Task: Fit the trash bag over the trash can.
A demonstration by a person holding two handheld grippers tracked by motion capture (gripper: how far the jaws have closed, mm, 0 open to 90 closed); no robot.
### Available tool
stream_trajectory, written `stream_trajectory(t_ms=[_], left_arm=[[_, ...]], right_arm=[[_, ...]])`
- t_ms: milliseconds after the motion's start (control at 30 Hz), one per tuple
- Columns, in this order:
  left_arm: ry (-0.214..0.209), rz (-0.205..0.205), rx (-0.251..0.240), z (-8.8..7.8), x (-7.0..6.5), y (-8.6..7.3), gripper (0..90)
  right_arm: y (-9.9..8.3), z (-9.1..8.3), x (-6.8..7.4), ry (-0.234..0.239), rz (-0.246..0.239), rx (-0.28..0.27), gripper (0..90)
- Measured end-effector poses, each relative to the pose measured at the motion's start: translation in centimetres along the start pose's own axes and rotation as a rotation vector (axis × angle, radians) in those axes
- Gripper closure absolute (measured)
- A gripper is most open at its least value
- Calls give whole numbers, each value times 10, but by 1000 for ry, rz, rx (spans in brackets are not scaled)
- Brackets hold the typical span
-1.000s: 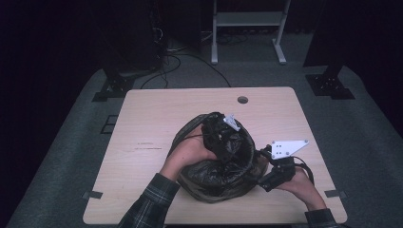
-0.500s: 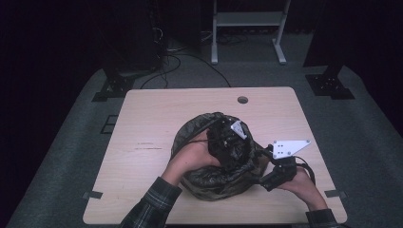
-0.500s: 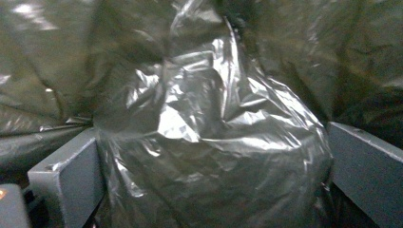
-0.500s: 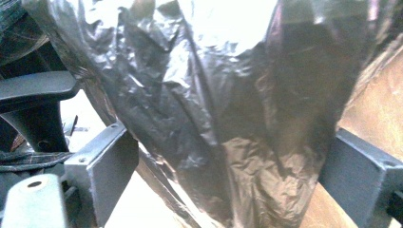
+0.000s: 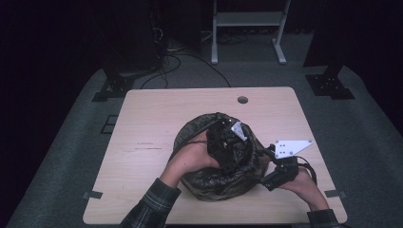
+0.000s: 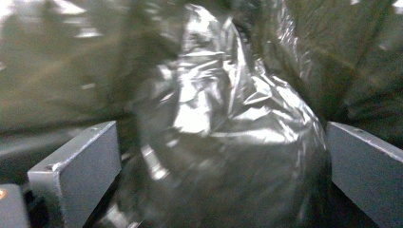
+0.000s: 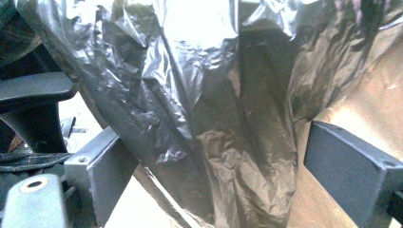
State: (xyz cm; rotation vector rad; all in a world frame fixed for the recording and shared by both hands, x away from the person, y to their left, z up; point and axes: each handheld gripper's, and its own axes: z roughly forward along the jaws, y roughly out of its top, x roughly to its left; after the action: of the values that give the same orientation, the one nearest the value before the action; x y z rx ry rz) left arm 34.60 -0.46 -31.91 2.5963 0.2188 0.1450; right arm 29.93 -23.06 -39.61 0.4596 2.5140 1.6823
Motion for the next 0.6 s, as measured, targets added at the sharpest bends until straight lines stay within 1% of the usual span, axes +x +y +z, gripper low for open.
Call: stream_trajectory(t_ms=[67, 167, 233, 333, 400, 467, 533, 600], left_arm=[[-1, -8, 5, -5, 2, -3, 0], [-4, -12, 34, -7, 5, -8, 0], [5, -11, 57, -5, 6, -11, 0], [10, -4, 95, 1, 7, -15, 0], [10, -7, 118, 5, 7, -17, 0], [28, -9, 146, 8, 8, -19, 0], [27, -14, 153, 10, 10, -21, 0], [28, -18, 146, 9, 11, -21, 0]], right_arm=[[0, -1, 0, -2, -1, -3, 101], [0, 0, 0, -2, -1, -3, 101], [0, 0, 0, 0, 0, 1, 101], [0, 1, 0, 1, 0, 4, 101], [0, 1, -1, 1, -1, 4, 101], [0, 1, -1, 2, -3, 4, 101], [-1, 1, -1, 3, -2, 6, 101], [-1, 1, -1, 3, -2, 7, 101]])
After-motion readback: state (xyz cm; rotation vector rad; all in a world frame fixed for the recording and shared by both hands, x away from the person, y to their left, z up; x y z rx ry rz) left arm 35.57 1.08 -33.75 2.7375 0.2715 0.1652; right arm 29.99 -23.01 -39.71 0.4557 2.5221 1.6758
